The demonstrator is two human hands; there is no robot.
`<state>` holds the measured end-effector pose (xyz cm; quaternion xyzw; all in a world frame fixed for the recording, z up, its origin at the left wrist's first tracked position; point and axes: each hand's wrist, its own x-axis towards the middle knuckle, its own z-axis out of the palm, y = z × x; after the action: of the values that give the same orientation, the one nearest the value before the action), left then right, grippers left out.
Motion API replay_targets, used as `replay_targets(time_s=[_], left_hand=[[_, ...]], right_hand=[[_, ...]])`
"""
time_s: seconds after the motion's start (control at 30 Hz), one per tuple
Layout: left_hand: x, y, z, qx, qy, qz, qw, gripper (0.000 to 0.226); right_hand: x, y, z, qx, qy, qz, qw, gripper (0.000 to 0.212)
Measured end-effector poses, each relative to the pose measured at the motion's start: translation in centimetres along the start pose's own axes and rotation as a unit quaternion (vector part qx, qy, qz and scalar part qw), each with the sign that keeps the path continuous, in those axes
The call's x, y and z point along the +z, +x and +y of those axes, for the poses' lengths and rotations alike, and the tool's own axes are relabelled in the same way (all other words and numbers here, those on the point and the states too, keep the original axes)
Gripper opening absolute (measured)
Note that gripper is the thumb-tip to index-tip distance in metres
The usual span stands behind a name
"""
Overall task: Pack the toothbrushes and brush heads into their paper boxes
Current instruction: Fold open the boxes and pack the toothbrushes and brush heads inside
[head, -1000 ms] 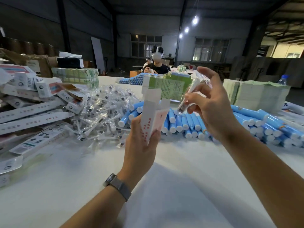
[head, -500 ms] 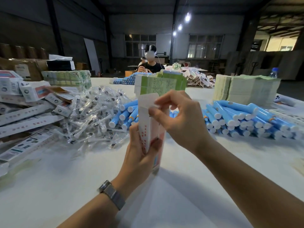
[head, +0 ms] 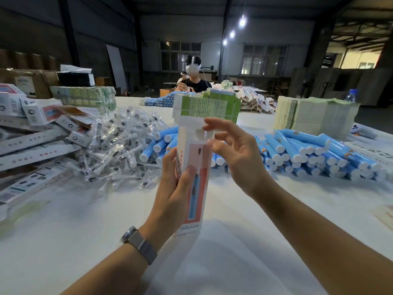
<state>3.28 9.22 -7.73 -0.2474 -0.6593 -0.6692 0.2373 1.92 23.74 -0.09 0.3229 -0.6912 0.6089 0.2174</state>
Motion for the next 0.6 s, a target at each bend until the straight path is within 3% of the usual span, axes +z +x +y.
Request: replay_targets(time_s=[0.13,0.3,0.43,0.6], left_hand=[[-0.4,0.2,0.3,0.006,0.023,0.005,1.000,0.035],[-0.5,0.3,0.4,0.007,0.084,0.026,0.996,0.060],[-0.6,0.4,0.7,0.049,0.035,0.021,0.998,0.050],[-0.6,0.0,1.1,0.041,0.017,-0.001,0.999,0.039]], right_hand=[[-0.1,-0.1,0.4,-0.008,0.028,0.022,0.999,0.038],[0.3,-0.3,0.0,-0.043,0.034,0.043,0.998,0.044],[1.0,-0.4,-0.6,-0.099,0.014,0.032,0.995,0.048],[0.5,-0.5,-0.3,-0.052,0.021,0.038,0.998,0.032]])
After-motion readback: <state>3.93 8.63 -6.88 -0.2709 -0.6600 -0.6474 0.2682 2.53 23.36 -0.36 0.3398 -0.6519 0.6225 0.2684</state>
